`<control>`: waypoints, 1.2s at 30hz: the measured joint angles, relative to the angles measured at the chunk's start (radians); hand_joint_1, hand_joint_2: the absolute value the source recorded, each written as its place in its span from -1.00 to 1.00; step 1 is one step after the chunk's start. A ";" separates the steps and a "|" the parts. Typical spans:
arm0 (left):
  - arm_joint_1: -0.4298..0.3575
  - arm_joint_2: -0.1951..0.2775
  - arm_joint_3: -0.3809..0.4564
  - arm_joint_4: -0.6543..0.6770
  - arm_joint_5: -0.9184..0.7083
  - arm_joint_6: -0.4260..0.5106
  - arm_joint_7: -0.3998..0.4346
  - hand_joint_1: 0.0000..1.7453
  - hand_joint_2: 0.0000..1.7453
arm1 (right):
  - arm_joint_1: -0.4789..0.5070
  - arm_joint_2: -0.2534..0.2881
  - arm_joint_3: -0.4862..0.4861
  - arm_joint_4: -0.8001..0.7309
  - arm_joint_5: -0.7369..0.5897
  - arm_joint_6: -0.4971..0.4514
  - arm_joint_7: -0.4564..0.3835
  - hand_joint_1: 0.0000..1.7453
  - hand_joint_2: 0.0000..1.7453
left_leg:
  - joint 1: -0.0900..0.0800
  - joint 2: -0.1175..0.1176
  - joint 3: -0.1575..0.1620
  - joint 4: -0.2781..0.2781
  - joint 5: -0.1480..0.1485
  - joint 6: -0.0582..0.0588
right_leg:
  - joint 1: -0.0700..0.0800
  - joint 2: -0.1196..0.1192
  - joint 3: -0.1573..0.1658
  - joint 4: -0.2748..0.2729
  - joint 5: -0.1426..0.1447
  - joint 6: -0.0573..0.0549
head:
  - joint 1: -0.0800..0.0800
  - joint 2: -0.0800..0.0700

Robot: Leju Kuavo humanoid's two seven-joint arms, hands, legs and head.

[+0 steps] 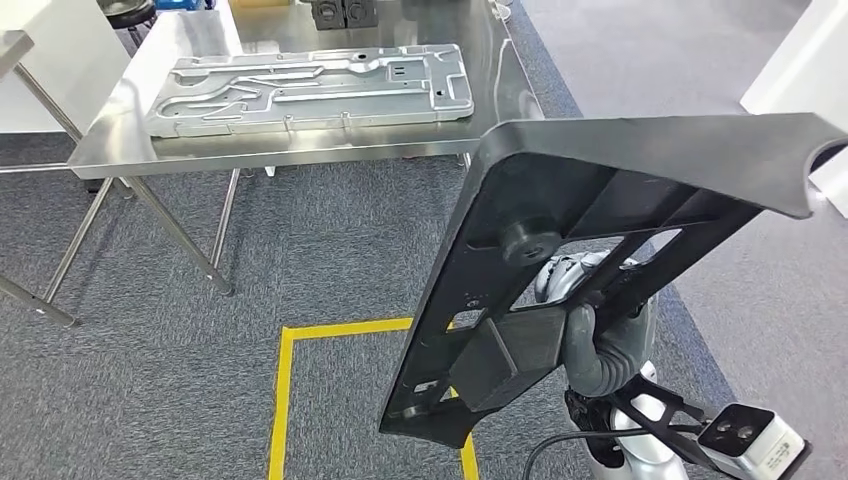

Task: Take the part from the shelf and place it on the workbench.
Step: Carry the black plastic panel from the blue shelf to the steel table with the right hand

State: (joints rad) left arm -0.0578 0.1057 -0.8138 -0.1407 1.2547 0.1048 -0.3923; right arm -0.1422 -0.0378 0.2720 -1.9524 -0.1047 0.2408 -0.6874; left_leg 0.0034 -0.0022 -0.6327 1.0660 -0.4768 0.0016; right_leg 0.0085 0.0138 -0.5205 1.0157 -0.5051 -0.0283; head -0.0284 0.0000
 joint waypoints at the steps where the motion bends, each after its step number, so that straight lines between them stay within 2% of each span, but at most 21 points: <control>1: 0.000 0.001 0.000 0.001 0.000 0.000 0.000 -1.00 1.00 | 0.000 0.000 0.000 0.001 0.000 0.000 0.000 1.00 1.00 | -0.003 -0.002 0.004 -0.021 0.025 0.005 | 0.001 0.002 0.004 0.001 -0.008 0.005 | 0.000 0.000; 4: -0.001 -0.001 -0.001 0.002 0.001 0.000 -0.002 -1.00 1.00 | 0.001 0.000 0.000 0.003 0.000 -0.001 0.000 1.00 1.00 | 0.000 -0.004 0.018 -0.034 0.041 0.016 | 0.004 0.003 0.012 0.002 -0.026 0.021 | 0.000 0.000; 6: -0.004 -0.003 -0.002 0.002 0.002 0.000 -0.005 -1.00 1.00 | -0.001 0.000 0.001 0.004 0.002 -0.009 0.000 1.00 1.00 | 0.006 -0.004 0.029 -0.048 0.046 0.026 | 0.002 -0.001 -0.009 0.054 -0.057 0.034 | 0.000 0.000; 8: -0.005 -0.003 -0.005 0.002 0.006 -0.001 -0.009 -1.00 1.00 | 0.000 0.000 0.001 0.005 0.012 -0.024 0.000 1.00 1.00 | 0.007 -0.003 0.034 -0.051 0.043 0.031 | -0.006 -0.003 -0.079 0.175 -0.109 0.045 | 0.000 0.000; 9: -0.005 -0.004 -0.005 0.002 0.008 -0.001 -0.010 -1.00 1.00 | 0.002 0.000 0.001 0.006 0.022 -0.031 0.000 1.00 1.00 | 0.007 -0.004 0.035 -0.051 0.039 0.032 | -0.011 -0.004 -0.117 0.231 -0.124 0.049 | 0.000 0.000; 10: -0.004 -0.004 -0.006 0.002 0.011 -0.001 -0.012 -1.00 1.00 | 0.003 0.000 0.001 0.008 0.032 -0.037 0.000 1.00 1.00 | 0.007 -0.005 0.038 -0.051 0.035 0.032 | -0.015 -0.004 -0.144 0.263 -0.123 0.053 | 0.000 0.000; 11: -0.004 -0.004 -0.006 0.002 0.013 -0.001 -0.013 -1.00 1.00 | 0.004 0.000 0.001 0.010 0.041 -0.042 0.000 1.00 1.00 | 0.008 -0.007 0.043 -0.050 0.031 0.031 | -0.019 -0.006 -0.153 0.257 -0.100 0.056 | 0.000 0.000; 12: -0.003 -0.004 -0.006 0.002 0.014 -0.001 -0.013 -1.00 1.00 | 0.004 0.000 0.001 0.011 0.047 -0.044 0.000 1.00 1.00 | 0.008 -0.009 0.049 -0.050 0.026 0.029 | -0.023 -0.007 -0.142 0.213 -0.061 0.058 | 0.000 0.000; 14: -0.003 -0.005 -0.006 0.002 0.014 -0.001 -0.014 -1.00 1.00 | 0.004 0.000 0.001 0.012 0.052 -0.047 0.000 1.00 1.00 | 0.007 -0.015 0.062 -0.048 0.015 0.021 | -0.027 -0.007 -0.092 0.080 0.018 0.057 | 0.000 0.000; 15: -0.004 -0.006 -0.006 0.002 0.014 -0.001 -0.014 -1.00 1.00 | 0.004 0.000 0.001 0.012 0.053 -0.048 0.000 1.00 1.00 | 0.006 -0.017 0.067 -0.048 0.010 0.016 | -0.025 -0.006 -0.072 0.033 0.039 0.054 | 0.000 0.000; 19: -0.005 -0.006 -0.006 0.002 0.014 -0.001 -0.014 -1.00 1.00 | 0.004 0.000 0.001 0.012 0.054 -0.052 0.000 1.00 1.00 | 0.007 -0.019 0.075 -0.054 0.001 -0.008 | -0.022 -0.007 -0.055 -0.004 0.041 0.032 | 0.000 0.000; 21: -0.005 -0.006 -0.006 0.002 0.014 -0.001 -0.014 -1.00 1.00 | 0.003 0.000 0.002 0.012 0.054 -0.052 0.000 1.00 1.00 | 0.008 -0.013 0.061 -0.013 -0.024 -0.016 | -0.026 -0.012 -0.044 -0.014 0.042 0.019 | 0.000 0.000; 24: -0.004 -0.006 -0.006 0.002 0.014 -0.001 -0.014 -1.00 1.00 | 0.004 0.000 0.003 0.012 0.054 -0.052 0.000 1.00 1.00 | 0.010 -0.008 -0.040 0.177 -0.106 -0.024 | -0.024 -0.019 -0.033 -0.017 0.034 0.008 | 0.000 0.000; 25: -0.003 -0.006 -0.006 0.002 0.014 -0.001 -0.014 -1.00 1.00 | 0.004 0.000 0.003 0.012 0.054 -0.052 0.000 1.00 1.00 | 0.010 -0.007 -0.071 0.225 -0.114 -0.025 | -0.023 -0.021 -0.030 -0.017 0.031 0.007 | 0.000 0.000; 26: -0.001 -0.006 -0.006 0.002 0.014 -0.001 -0.014 -1.00 1.00 | 0.004 0.000 0.003 0.012 0.054 -0.052 0.000 1.00 1.00 | 0.010 -0.006 -0.085 0.236 -0.102 -0.026 | -0.022 -0.021 -0.025 -0.017 0.026 0.008 | 0.000 0.000; 27: 0.000 -0.006 -0.006 0.002 0.014 -0.001 -0.014 -1.00 1.00 | 0.005 0.000 0.003 0.012 0.054 -0.052 0.000 1.00 1.00 | 0.010 -0.005 -0.077 0.205 -0.070 -0.025 | -0.022 -0.022 -0.018 -0.017 0.021 0.009 | 0.000 0.000; 29: 0.000 -0.006 -0.006 0.002 0.014 -0.001 -0.014 -1.00 1.00 | 0.005 0.000 0.004 0.012 0.054 -0.052 0.000 1.00 1.00 | 0.009 0.006 -0.018 0.065 0.011 -0.019 | -0.021 -0.025 0.000 -0.017 0.007 0.016 | 0.000 0.000; 30: -0.001 -0.006 -0.006 0.002 0.014 0.000 -0.014 -1.00 1.00 | 0.004 0.000 0.004 0.012 0.054 -0.052 0.000 1.00 1.00 | 0.006 0.011 0.009 0.006 0.035 -0.013 | -0.018 -0.026 0.006 -0.016 0.001 0.020 | 0.000 0.000; 31: -0.002 -0.006 -0.006 0.002 0.014 0.000 -0.014 -1.00 1.00 | 0.004 0.000 0.004 0.012 0.054 -0.052 0.000 1.00 1.00 | 0.004 0.016 0.025 -0.030 0.045 -0.007 | -0.016 -0.028 0.010 -0.015 -0.005 0.025 | 0.000 0.000; 34: -0.002 -0.006 -0.006 0.002 0.014 0.000 -0.015 -1.00 1.00 | 0.003 0.000 0.004 0.012 0.057 -0.054 0.000 1.00 1.00 | 0.002 0.007 0.030 -0.045 0.037 0.012 | -0.013 -0.035 0.016 -0.018 -0.014 0.043 | 0.000 0.000; 36: -0.002 -0.006 -0.006 0.002 0.015 -0.001 -0.015 -1.00 1.00 | 0.000 0.000 0.004 0.012 0.065 -0.057 0.000 1.00 1.00 | 0.006 -0.003 0.039 -0.053 0.035 0.024 | -0.015 -0.032 0.003 0.018 -0.038 0.053 | 0.000 0.000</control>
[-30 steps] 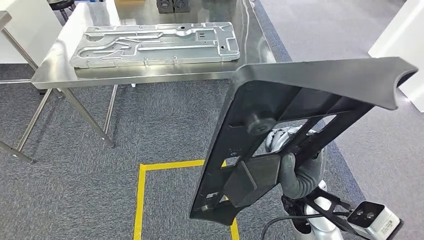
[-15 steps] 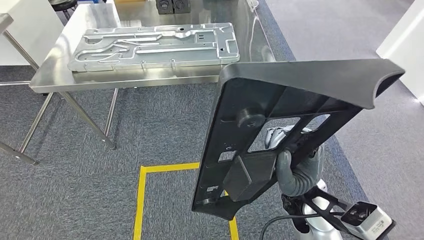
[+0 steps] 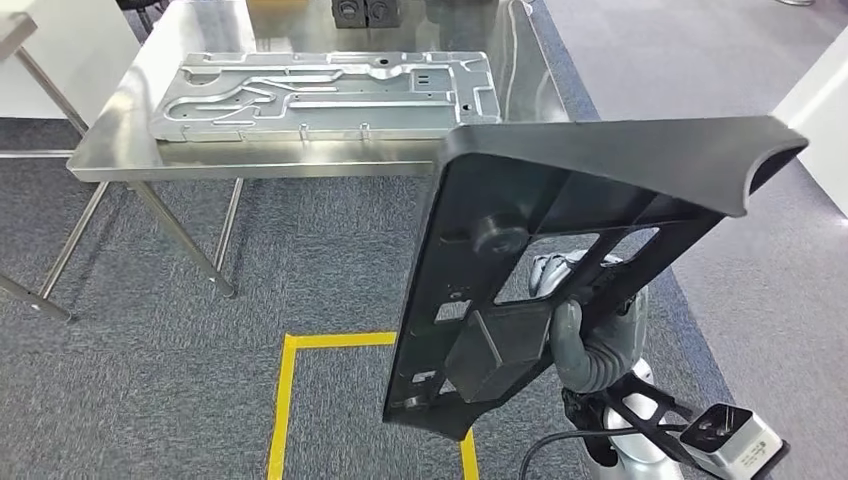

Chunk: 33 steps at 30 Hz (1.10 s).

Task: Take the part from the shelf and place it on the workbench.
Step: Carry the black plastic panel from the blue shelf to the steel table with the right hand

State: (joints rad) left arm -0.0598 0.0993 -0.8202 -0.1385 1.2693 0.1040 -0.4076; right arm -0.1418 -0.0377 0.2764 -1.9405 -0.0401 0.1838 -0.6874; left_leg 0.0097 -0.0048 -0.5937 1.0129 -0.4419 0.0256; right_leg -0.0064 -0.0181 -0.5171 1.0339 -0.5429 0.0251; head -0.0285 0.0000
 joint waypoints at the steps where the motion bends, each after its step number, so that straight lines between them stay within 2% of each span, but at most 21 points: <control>1: -0.001 0.000 0.000 0.000 0.000 0.000 0.000 -1.00 1.00 | 0.000 0.000 0.000 0.000 0.004 -0.002 0.000 1.00 1.00 | 0.002 -0.005 0.004 -0.003 -0.001 0.005 | -0.002 0.004 -0.025 0.049 -0.023 0.004 | 0.000 0.000; 3: -0.002 0.000 0.000 0.000 0.001 0.000 -0.001 -1.00 1.00 | 0.001 0.000 0.000 0.001 0.013 -0.009 0.000 1.00 1.00 | 0.001 -0.017 0.007 -0.003 -0.006 0.010 | -0.004 0.010 -0.109 0.191 -0.076 0.008 | 0.000 0.000; 4: -0.001 0.000 0.000 0.000 0.001 0.000 -0.001 -1.00 1.00 | 0.003 0.000 0.000 0.002 0.016 -0.013 0.000 1.00 1.00 | 0.001 -0.025 0.010 -0.002 -0.010 0.011 | -0.005 0.011 -0.147 0.244 -0.084 0.009 | 0.000 0.000; 5: -0.001 0.000 -0.001 0.000 0.002 0.000 -0.001 -1.00 1.00 | 0.004 0.000 0.000 0.004 0.020 -0.016 0.000 1.00 1.00 | 0.001 -0.035 0.016 -0.002 -0.014 0.011 | -0.007 0.013 -0.171 0.265 -0.072 0.010 | 0.000 0.000; 6: 0.000 0.000 -0.001 0.000 0.002 0.000 -0.001 -1.00 1.00 | 0.005 0.000 0.000 0.005 0.023 -0.018 0.000 1.00 1.00 | 0.001 -0.046 0.023 -0.002 -0.019 0.010 | -0.008 0.014 -0.174 0.245 -0.039 0.009 | 0.000 0.000; 8: 0.001 -0.001 -0.002 0.000 0.002 0.000 -0.001 -1.00 1.00 | 0.006 0.000 0.000 0.006 0.025 -0.019 0.000 1.00 1.00 | 0.001 -0.064 0.040 -0.002 -0.031 0.006 | -0.008 0.027 -0.133 0.118 0.057 0.001 | 0.000 0.000; 10: -0.001 -0.003 -0.004 0.000 0.002 -0.001 -0.001 -1.00 1.00 | 0.005 0.000 0.000 0.006 0.016 -0.013 0.000 1.00 1.00 | 0.000 -0.078 0.047 -0.001 -0.041 -0.002 | -0.004 0.041 -0.096 0.012 0.106 -0.009 | 0.000 0.000; 13: 0.001 -0.003 -0.010 0.000 0.003 -0.001 0.000 -1.00 1.00 | 0.004 0.000 0.000 0.005 0.002 -0.001 0.000 1.00 1.00 | 0.001 -0.085 0.049 -0.007 -0.053 -0.022 | -0.001 0.043 -0.083 -0.019 0.093 -0.023 | 0.000 0.000; 15: -0.001 -0.002 -0.014 0.000 0.004 0.000 0.001 -1.00 1.00 | 0.005 0.000 0.000 0.002 -0.002 0.004 0.000 1.00 1.00 | -0.001 -0.060 0.049 0.015 -0.070 -0.032 | -0.006 0.039 -0.063 -0.032 0.086 -0.036 | 0.000 0.000; 16: -0.004 -0.001 -0.016 0.000 0.004 0.000 0.001 -1.00 1.00 | 0.006 0.000 0.000 0.001 -0.004 0.004 0.000 1.00 1.00 | -0.002 -0.042 0.032 0.057 -0.089 -0.037 | -0.008 0.035 -0.051 -0.037 0.082 -0.041 | 0.000 0.000; 18: -0.011 -0.001 -0.019 0.000 0.005 0.000 0.001 -1.00 1.00 | 0.010 0.000 0.000 -0.001 -0.008 0.005 0.000 1.00 1.00 | 0.001 -0.013 -0.043 0.193 -0.139 -0.042 | -0.005 0.026 -0.033 -0.040 0.068 -0.047 | -0.001 0.000; 19: -0.012 -0.001 -0.021 0.000 0.006 0.000 0.001 -1.00 1.00 | 0.013 0.000 0.000 -0.002 -0.009 0.005 0.000 1.00 1.00 | 0.002 -0.007 -0.083 0.254 -0.153 -0.044 | -0.004 0.023 -0.025 -0.040 0.060 -0.048 | -0.001 0.000; 20: -0.011 -0.001 -0.022 0.000 0.007 0.000 0.001 -1.00 1.00 | 0.016 0.000 0.000 -0.002 -0.009 0.005 0.000 1.00 1.00 | 0.002 -0.005 -0.110 0.285 -0.148 -0.045 | -0.003 0.021 -0.015 -0.039 0.052 -0.048 | -0.001 0.000; 21: -0.010 -0.001 -0.023 0.000 0.007 0.000 0.001 -1.00 1.00 | 0.019 0.000 0.000 -0.002 -0.009 0.005 0.000 1.00 1.00 | 0.002 -0.004 -0.118 0.275 -0.120 -0.044 | -0.002 0.020 -0.002 -0.039 0.042 -0.048 | -0.001 0.000; 22: -0.009 -0.001 -0.024 0.000 0.007 0.000 0.001 -1.00 1.00 | 0.020 0.000 0.000 -0.002 -0.009 0.005 0.000 1.00 1.00 | 0.002 -0.003 -0.105 0.224 -0.073 -0.042 | -0.001 0.019 0.013 -0.039 0.032 -0.046 | -0.001 0.000; 24: -0.008 0.002 -0.024 0.001 0.007 0.001 0.001 -1.00 1.00 | 0.021 0.000 0.000 -0.003 -0.009 0.004 0.000 1.00 1.00 | -0.003 -0.001 -0.053 0.091 0.008 -0.033 | 0.000 0.016 0.040 -0.041 0.010 -0.040 | 0.000 0.000; 25: -0.009 0.003 -0.025 0.001 0.007 0.001 0.001 -1.00 1.00 | 0.021 0.000 0.000 -0.003 -0.009 0.004 0.000 1.00 1.00 | -0.006 0.000 -0.032 0.045 0.022 -0.027 | 0.001 0.015 0.047 -0.042 0.002 -0.036 | -0.001 0.000; 28: -0.011 0.005 -0.025 0.002 0.007 0.000 0.001 -1.00 1.00 | 0.022 0.000 0.001 -0.004 -0.010 0.002 0.000 1.00 1.00 | -0.011 0.000 -0.011 0.008 0.006 -0.009 | 0.003 0.013 0.059 -0.047 -0.002 -0.019 | 0.000 0.000; 30: -0.010 0.005 -0.026 0.002 0.007 -0.001 0.000 -1.00 1.00 | 0.022 0.000 0.001 -0.007 -0.011 0.002 0.000 1.00 1.00 | -0.006 -0.003 0.008 -0.006 -0.002 0.003 | 0.002 0.014 0.048 -0.012 0.002 -0.010 | 0.000 0.000; 31: -0.010 0.005 -0.027 0.002 0.007 -0.001 0.000 -1.00 1.00 | 0.021 0.000 0.000 -0.009 -0.012 0.003 0.000 1.00 1.00 | -0.004 -0.004 0.021 -0.013 -0.006 0.009 | 0.001 0.015 0.024 0.030 -0.003 -0.006 | 0.000 0.000; 33: -0.010 0.006 -0.030 0.002 0.008 -0.002 0.000 -1.00 1.00 | 0.022 0.000 0.000 -0.011 -0.014 0.006 0.000 1.00 1.00 | -0.004 -0.004 0.042 -0.021 -0.019 0.015 | -0.001 0.016 -0.062 0.154 -0.039 0.001 | 0.000 0.000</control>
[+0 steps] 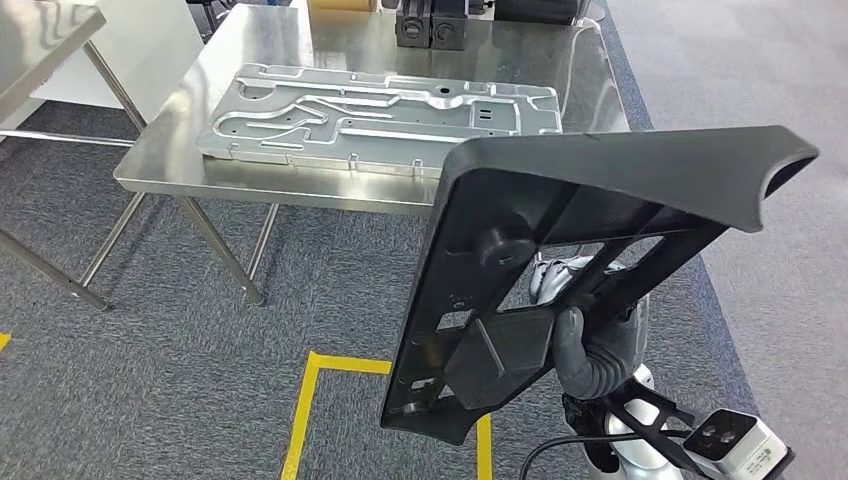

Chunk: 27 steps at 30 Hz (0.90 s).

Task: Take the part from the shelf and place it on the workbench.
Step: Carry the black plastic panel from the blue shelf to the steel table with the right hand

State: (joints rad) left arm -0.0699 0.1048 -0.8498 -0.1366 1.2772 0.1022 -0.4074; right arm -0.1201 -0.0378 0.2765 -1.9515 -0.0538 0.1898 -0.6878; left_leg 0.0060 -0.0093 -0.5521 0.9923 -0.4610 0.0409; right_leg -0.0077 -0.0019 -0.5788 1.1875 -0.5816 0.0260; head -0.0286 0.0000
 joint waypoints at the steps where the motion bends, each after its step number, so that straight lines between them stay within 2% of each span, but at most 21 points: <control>1: 0.000 0.000 -0.002 0.000 0.001 0.000 0.000 -1.00 1.00 | 0.002 0.000 0.000 0.000 -0.001 0.002 0.000 1.00 1.00 | 0.000 -0.001 0.009 -0.001 -0.008 0.001 | -0.001 0.000 -0.049 0.057 -0.026 0.003 | 0.000 0.000; 2: 0.001 0.000 -0.005 0.000 0.002 0.000 0.000 -1.00 1.00 | 0.004 0.000 -0.001 0.000 -0.002 0.004 0.000 1.00 1.00 | 0.000 -0.003 0.020 -0.001 -0.018 0.000 | -0.003 0.000 -0.089 0.093 -0.042 0.007 | 0.000 0.000; 3: 0.002 0.000 -0.007 0.000 0.003 0.000 0.000 -1.00 1.00 | 0.005 0.000 -0.002 0.000 -0.003 0.006 0.000 1.00 1.00 | 0.000 -0.004 0.033 -0.001 -0.028 -0.001 | -0.004 0.000 -0.113 0.098 -0.041 0.009 | 0.000 0.000; 4: 0.003 0.000 -0.010 0.000 0.004 0.000 0.000 -1.00 1.00 | 0.007 0.000 -0.003 0.000 -0.005 0.010 0.000 1.00 1.00 | 0.000 -0.006 0.049 -0.001 -0.040 -0.003 | -0.005 0.000 -0.121 0.070 -0.018 0.008 | 0.000 0.000; 5: 0.004 0.000 -0.014 0.000 0.005 0.000 0.000 -1.00 1.00 | 0.009 0.000 -0.004 -0.001 -0.006 0.012 0.000 1.00 1.00 | 0.000 -0.008 0.066 -0.001 -0.053 -0.005 | -0.005 0.000 -0.115 0.014 0.029 0.006 | 0.000 0.000; 6: 0.004 0.000 -0.017 0.000 0.006 0.000 0.000 -1.00 1.00 | 0.011 0.000 -0.007 -0.003 -0.008 0.014 0.000 1.00 1.00 | -0.001 -0.009 0.082 0.000 -0.066 -0.009 | -0.004 0.000 -0.107 -0.053 0.093 0.001 | 0.000 0.000; 8: 0.003 -0.001 -0.020 0.000 0.009 0.000 0.000 -1.00 1.00 | 0.017 0.000 -0.014 -0.008 -0.010 0.016 0.000 1.00 1.00 | -0.002 -0.012 0.101 -0.004 -0.089 -0.019 | 0.002 0.001 -0.094 -0.144 0.176 -0.013 | 0.000 0.000; 9: 0.002 -0.001 -0.021 0.000 0.010 0.000 -0.001 -1.00 1.00 | 0.020 -0.001 -0.018 -0.013 -0.011 0.016 0.000 1.00 1.00 | -0.002 -0.012 0.108 -0.004 -0.094 -0.026 | 0.005 0.002 -0.092 -0.163 0.191 -0.021 | 0.000 0.000; 11: 0.000 -0.001 -0.022 0.000 0.011 0.000 -0.001 -1.00 1.00 | 0.023 -0.002 -0.021 -0.024 -0.012 0.017 0.000 1.00 1.00 | -0.002 -0.011 0.118 -0.003 -0.092 -0.039 | 0.006 0.006 -0.073 -0.173 0.181 -0.036 | -0.001 0.000; 12: -0.001 0.000 -0.022 0.000 0.011 0.001 -0.002 -1.00 1.00 | 0.024 -0.002 -0.022 -0.030 -0.013 0.017 0.000 1.00 1.00 | -0.001 -0.009 0.115 0.020 -0.086 -0.043 | 0.004 0.007 -0.058 -0.180 0.175 -0.043 | -0.001 0.000; 13: -0.003 0.000 -0.023 0.000 0.012 0.001 -0.002 -1.00 1.00 | 0.025 -0.003 -0.023 -0.034 -0.015 0.020 0.000 1.00 1.00 | 0.000 -0.007 0.097 0.059 -0.084 -0.047 | 0.002 0.006 -0.042 -0.185 0.168 -0.048 | -0.001 0.000; 14: -0.005 0.000 -0.024 0.000 0.012 0.001 -0.002 -1.00 1.00 | 0.029 -0.003 -0.025 -0.039 -0.016 0.024 0.000 1.00 1.00 | 0.001 -0.005 0.063 0.119 -0.092 -0.050 | 0.000 0.006 -0.026 -0.188 0.159 -0.052 | -0.001 0.000; 16: -0.007 0.000 -0.027 0.000 0.014 0.000 -0.002 -1.00 1.00 | 0.039 -0.005 -0.035 -0.050 -0.019 0.039 0.000 1.00 1.00 | 0.004 -0.002 -0.028 0.244 -0.144 -0.055 | 0.001 0.004 -0.001 -0.190 0.137 -0.056 | -0.001 0.000; 17: -0.005 0.000 -0.030 0.000 0.015 0.000 -0.002 -1.00 1.00 | 0.047 -0.005 -0.043 -0.057 -0.019 0.050 0.000 1.00 1.00 | 0.004 -0.001 -0.067 0.281 -0.175 -0.057 | 0.002 0.005 0.012 -0.190 0.125 -0.056 | -0.001 0.000; 18: -0.002 0.000 -0.032 0.000 0.015 0.000 -0.002 -1.00 1.00 | 0.053 -0.005 -0.052 -0.065 -0.020 0.060 0.000 1.00 1.00 | 0.005 0.000 -0.092 0.288 -0.193 -0.057 | 0.003 0.006 0.027 -0.190 0.113 -0.056 | -0.001 0.000; 19: 0.000 -0.001 -0.035 0.000 0.016 0.000 -0.002 -1.00 1.00 | 0.059 -0.005 -0.062 -0.073 -0.020 0.070 0.000 1.00 1.00 | 0.004 0.001 -0.102 0.264 -0.187 -0.057 | 0.003 0.007 0.045 -0.190 0.100 -0.055 | -0.001 0.000; 20: 0.001 -0.001 -0.039 0.000 0.016 0.000 -0.002 -1.00 1.00 | 0.063 -0.005 -0.072 -0.082 -0.020 0.078 0.000 1.00 1.00 | 0.004 0.001 -0.101 0.213 -0.149 -0.055 | 0.004 0.007 0.063 -0.190 0.087 -0.054 | -0.001 0.000; 22: 0.003 0.000 -0.044 0.001 0.017 0.000 -0.002 -1.00 1.00 | 0.070 -0.005 -0.089 -0.094 -0.020 0.087 0.000 1.00 1.00 | -0.002 0.004 -0.090 0.091 -0.023 -0.044 | 0.006 0.008 0.091 -0.191 0.061 -0.049 | -0.001 0.000; 23: 0.005 0.001 -0.045 0.002 0.017 0.000 -0.002 -1.00 1.00 | 0.073 -0.005 -0.096 -0.098 -0.020 0.088 0.000 1.00 1.00 | -0.006 0.005 -0.085 0.053 0.025 -0.038 | 0.007 0.009 0.099 -0.192 0.051 -0.044 | -0.001 0.000; 24: 0.006 0.000 -0.045 0.003 0.018 0.000 -0.002 -1.00 1.00 | 0.075 -0.005 -0.101 -0.102 -0.020 0.088 0.000 1.00 1.00 | -0.009 0.005 -0.084 0.032 0.051 -0.032 | 0.007 0.011 0.103 -0.192 0.045 -0.039 | -0.001 0.000; 27: 0.004 -0.002 -0.046 0.003 0.019 -0.001 -0.003 -1.00 1.00 | 0.080 -0.005 -0.114 -0.117 -0.020 0.088 0.000 1.00 1.00 | -0.006 0.003 -0.060 0.013 0.050 -0.018 | 0.007 0.012 0.102 -0.165 0.050 -0.021 | -0.001 0.000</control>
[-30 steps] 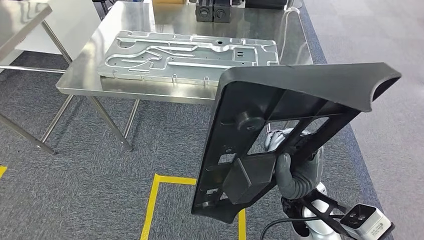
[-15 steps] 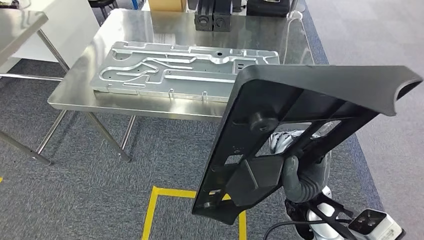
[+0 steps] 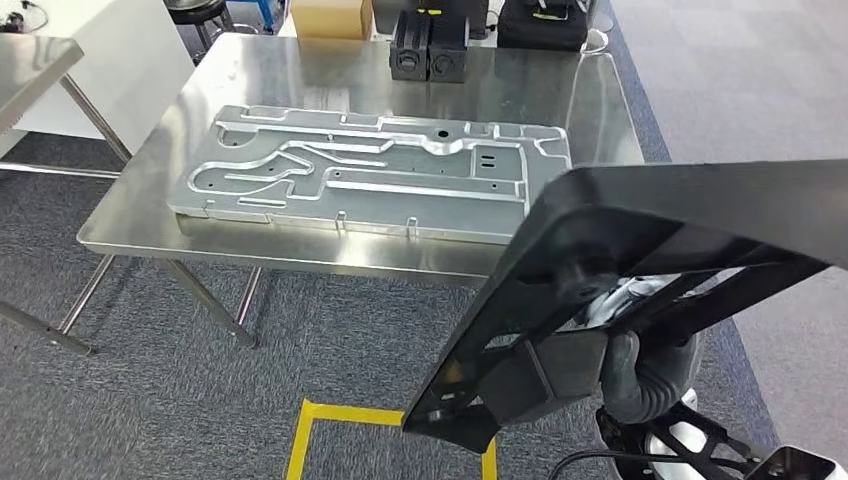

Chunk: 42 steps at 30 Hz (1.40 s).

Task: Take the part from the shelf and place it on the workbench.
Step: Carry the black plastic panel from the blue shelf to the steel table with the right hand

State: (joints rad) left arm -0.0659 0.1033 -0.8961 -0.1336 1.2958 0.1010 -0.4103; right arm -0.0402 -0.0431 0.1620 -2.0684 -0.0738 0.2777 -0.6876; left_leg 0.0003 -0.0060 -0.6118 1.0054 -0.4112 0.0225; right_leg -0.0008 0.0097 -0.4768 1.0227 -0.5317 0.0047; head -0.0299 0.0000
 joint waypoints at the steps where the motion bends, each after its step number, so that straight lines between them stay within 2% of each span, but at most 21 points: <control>1: -0.001 0.000 0.000 0.000 0.000 0.000 0.000 -1.00 1.00 | 0.000 0.000 -0.004 -0.004 0.000 0.000 0.000 1.00 1.00 | 0.002 -0.001 0.014 -0.006 -0.004 0.005 | -0.001 -0.001 -0.019 0.037 0.002 0.005 | 0.000 0.000; 3: -0.003 -0.001 0.000 0.000 0.000 -0.001 -0.001 -1.00 1.00 | 0.001 0.000 -0.009 -0.009 0.000 0.000 0.000 1.00 1.00 | 0.004 -0.001 0.038 -0.014 -0.017 0.012 | -0.005 -0.003 -0.095 0.157 -0.024 0.016 | 0.000 0.000; 5: -0.004 -0.001 0.000 0.000 0.001 -0.001 -0.001 -1.00 1.00 | 0.004 0.000 -0.012 -0.011 -0.001 0.000 0.000 1.00 1.00 | 0.004 -0.003 0.058 -0.015 -0.036 0.014 | -0.009 -0.004 -0.180 0.255 -0.083 0.025 | 0.000 0.000; 7: -0.002 -0.001 0.000 0.000 0.001 -0.001 0.000 -1.00 1.00 | 0.006 0.000 -0.014 -0.011 -0.001 0.000 0.000 1.00 1.00 | 0.004 -0.005 0.085 -0.015 -0.058 0.013 | -0.012 -0.004 -0.215 0.247 -0.093 0.027 | 0.000 0.000; 8: -0.002 -0.001 0.000 0.000 0.001 -0.001 0.000 -1.00 1.00 | 0.006 0.000 -0.014 -0.011 -0.001 0.000 0.000 1.00 1.00 | 0.004 -0.006 0.101 -0.015 -0.069 0.011 | -0.013 -0.005 -0.209 0.198 -0.060 0.026 | 0.000 0.000; 10: -0.003 -0.003 0.000 0.000 0.001 -0.001 0.000 -1.00 1.00 | 0.007 0.000 -0.016 -0.011 -0.001 0.000 0.000 1.00 1.00 | 0.003 -0.007 0.128 -0.015 -0.093 0.004 | -0.010 -0.005 -0.183 0.072 0.053 0.017 | 0.000 0.000; 12: -0.006 -0.005 -0.001 0.000 0.002 -0.001 0.000 -1.00 1.00 | 0.009 0.000 -0.018 -0.012 0.000 0.000 0.000 1.00 1.00 | 0.002 -0.008 0.139 -0.019 -0.110 -0.007 | -0.003 -0.005 -0.171 0.001 0.124 0.002 | 0.000 0.000; 16: -0.010 -0.006 -0.008 0.000 0.002 -0.002 0.001 -1.00 1.00 | 0.007 0.000 -0.022 -0.021 0.007 -0.002 0.000 1.00 1.00 | 0.003 -0.006 0.140 0.021 -0.112 -0.029 | -0.003 -0.003 -0.141 -0.023 0.119 -0.026 | 0.000 0.000; 20: -0.014 -0.006 -0.021 0.000 0.005 -0.004 0.000 -1.00 1.00 | 0.003 0.001 -0.022 -0.025 0.017 -0.016 0.000 1.00 1.00 | 0.009 -0.002 -0.005 0.241 -0.190 -0.044 | -0.003 -0.007 -0.097 -0.027 0.087 -0.039 | 0.000 0.000; 21: -0.013 -0.006 -0.023 0.000 0.008 -0.003 0.000 -1.00 1.00 | 0.001 0.001 -0.022 -0.025 0.021 -0.021 0.000 1.00 1.00 | 0.010 -0.002 -0.035 0.267 -0.208 -0.046 | -0.003 -0.007 -0.086 -0.027 0.079 -0.039 | 0.000 0.000; 22: -0.012 -0.006 -0.024 0.000 0.011 -0.002 0.000 -1.00 1.00 | -0.003 0.001 -0.022 -0.025 0.026 -0.028 0.000 1.00 1.00 | 0.011 -0.002 -0.051 0.263 -0.207 -0.047 | -0.003 -0.006 -0.075 -0.027 0.070 -0.038 | 0.000 0.000; 23: -0.011 -0.006 -0.025 0.000 0.014 -0.001 0.000 -1.00 1.00 | -0.011 0.002 -0.022 -0.025 0.033 -0.036 0.000 1.00 1.00 | 0.011 -0.002 -0.051 0.226 -0.181 -0.047 | -0.003 -0.005 -0.062 -0.027 0.061 -0.037 | 0.000 0.000; 25: -0.012 -0.005 -0.028 0.000 0.021 0.001 0.000 -1.00 1.00 | -0.044 0.003 -0.021 -0.024 0.045 -0.075 0.000 1.00 1.00 | 0.011 0.001 -0.027 0.100 -0.072 -0.041 | -0.003 -0.004 -0.038 -0.025 0.042 -0.032 | 0.000 0.000; 27: -0.013 -0.003 -0.035 0.000 0.026 0.000 0.001 -1.00 1.00 | -0.114 -0.002 -0.028 -0.016 0.039 -0.128 0.001 1.00 1.00 | 0.006 0.005 -0.012 0.018 -0.001 -0.031 | -0.001 0.000 -0.030 -0.021 0.028 -0.022 | 0.000 0.000; 30: -0.018 -0.001 -0.048 0.000 0.027 -0.003 0.002 -1.00 1.00 | -0.248 -0.020 -0.066 0.007 0.012 -0.159 0.006 1.00 1.00 | 0.003 0.003 -0.011 0.010 0.010 -0.015 | -0.002 0.004 -0.031 -0.019 0.015 -0.003 | 0.000 0.000; 32: -0.022 0.000 -0.054 0.000 0.027 -0.005 0.002 -1.00 1.00 | -0.315 -0.029 -0.095 0.022 0.003 -0.157 0.015 1.00 1.00 | 0.007 0.001 -0.006 0.002 0.010 -0.006 | -0.003 0.001 -0.047 0.021 -0.014 0.007 | 0.000 0.000; 35: -0.025 0.001 -0.064 0.000 0.027 -0.005 0.002 -1.00 1.00 | -0.380 -0.039 -0.128 0.042 -0.001 -0.154 0.022 1.00 1.00 | 0.008 0.001 -0.001 -0.001 0.004 0.004 | -0.006 -0.003 -0.153 0.211 -0.092 0.017 | 0.000 0.000; 36: -0.025 0.001 -0.067 0.000 0.028 -0.005 0.002 -1.00 1.00 | -0.388 -0.041 -0.134 0.047 -0.001 -0.153 0.022 1.00 1.00 | 0.008 0.000 0.001 0.000 0.001 0.005 | -0.007 -0.003 -0.187 0.260 -0.098 0.018 | 0.000 0.000; 38: -0.024 0.001 -0.072 0.000 0.029 -0.005 0.001 -1.00 1.00 | -0.403 -0.043 -0.140 0.055 -0.003 -0.159 0.024 1.00 1.00 | 0.008 -0.004 0.008 0.001 -0.006 0.004 | -0.010 -0.004 -0.205 0.247 -0.050 0.019 | 0.000 0.000; 40: -0.024 0.001 -0.075 0.000 0.031 -0.005 -0.002 -1.00 1.00 | -0.452 -0.046 -0.149 0.065 -0.014 -0.177 0.046 1.00 1.00 | 0.007 -0.006 0.014 0.007 -0.015 -0.001 | -0.012 -0.004 -0.164 0.116 0.039 0.014 | 0.000 0.000; 42: -0.026 0.002 -0.079 0.000 0.034 -0.005 -0.007 -1.00 1.00 | -0.539 -0.051 -0.163 0.081 -0.037 -0.202 0.097 1.00 1.00 | 0.003 -0.006 0.011 0.015 -0.022 -0.010 | -0.009 -0.003 -0.135 0.021 0.085 0.008 | 0.000 0.000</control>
State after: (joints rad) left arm -0.0920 0.1052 -0.9749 -0.1335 1.3294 0.0956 -0.4170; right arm -0.5794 -0.0941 -0.0005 -1.9870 -0.1110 0.0756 -0.5910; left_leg 0.0030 -0.0122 -0.6004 1.0205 -0.4332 0.0125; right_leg -0.0094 0.0068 -0.6117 1.0440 -0.4469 0.0124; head -0.0301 0.0000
